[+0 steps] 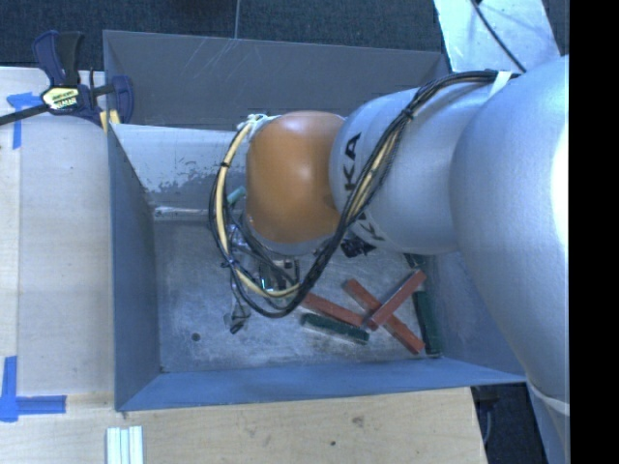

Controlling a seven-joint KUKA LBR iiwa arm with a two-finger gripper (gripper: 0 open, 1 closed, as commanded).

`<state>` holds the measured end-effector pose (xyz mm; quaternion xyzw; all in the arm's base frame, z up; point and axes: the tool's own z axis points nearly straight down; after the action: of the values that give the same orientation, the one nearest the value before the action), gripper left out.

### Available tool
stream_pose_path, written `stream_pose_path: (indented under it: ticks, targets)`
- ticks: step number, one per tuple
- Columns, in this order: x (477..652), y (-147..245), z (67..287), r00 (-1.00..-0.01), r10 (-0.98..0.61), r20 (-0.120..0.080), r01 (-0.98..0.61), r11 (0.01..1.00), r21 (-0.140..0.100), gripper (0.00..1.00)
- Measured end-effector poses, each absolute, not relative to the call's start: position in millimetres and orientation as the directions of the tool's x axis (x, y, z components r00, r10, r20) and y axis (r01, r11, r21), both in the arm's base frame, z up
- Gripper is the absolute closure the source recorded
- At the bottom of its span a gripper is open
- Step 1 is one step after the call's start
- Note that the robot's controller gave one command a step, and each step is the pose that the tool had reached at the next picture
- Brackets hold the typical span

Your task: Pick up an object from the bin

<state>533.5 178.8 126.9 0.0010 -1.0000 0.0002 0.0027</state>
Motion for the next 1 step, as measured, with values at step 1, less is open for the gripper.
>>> stream_pose_path:
  ticks: [1]
  targets:
    - [583.1, 91.8, 72.8, -0.999, -0.036, -0.002, -0.036, 0.999, -0.003, 0.00]
